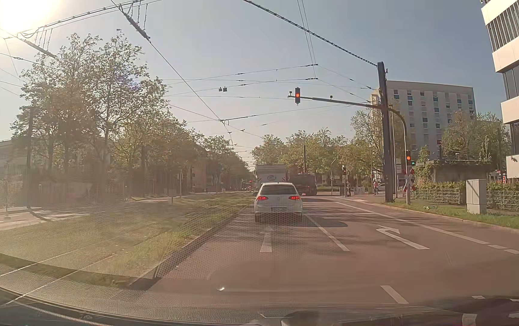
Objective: Follow the waypoints while adhering to traffic rules and regulations
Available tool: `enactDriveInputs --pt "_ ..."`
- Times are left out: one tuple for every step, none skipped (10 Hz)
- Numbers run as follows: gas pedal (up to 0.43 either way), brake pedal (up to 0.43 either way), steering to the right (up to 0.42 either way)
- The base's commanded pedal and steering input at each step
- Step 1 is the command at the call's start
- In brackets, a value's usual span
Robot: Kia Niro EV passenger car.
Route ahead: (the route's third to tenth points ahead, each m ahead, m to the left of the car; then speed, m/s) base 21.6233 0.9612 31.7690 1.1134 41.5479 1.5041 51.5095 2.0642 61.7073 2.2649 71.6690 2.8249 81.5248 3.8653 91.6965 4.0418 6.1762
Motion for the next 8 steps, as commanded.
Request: enactDriveInputs --pt "0.0 0.0 -0.003" --pt "0.0 0.0 -0.003" --pt "0.0 0.0 -0.003" --pt "0.0 0.0 -0.003" --pt "0.0 0.0 -0.003" --pt "0.0 0.0 -0.003" --pt "0.0 0.0 -0.003" --pt "0.0 0.0 -0.002"
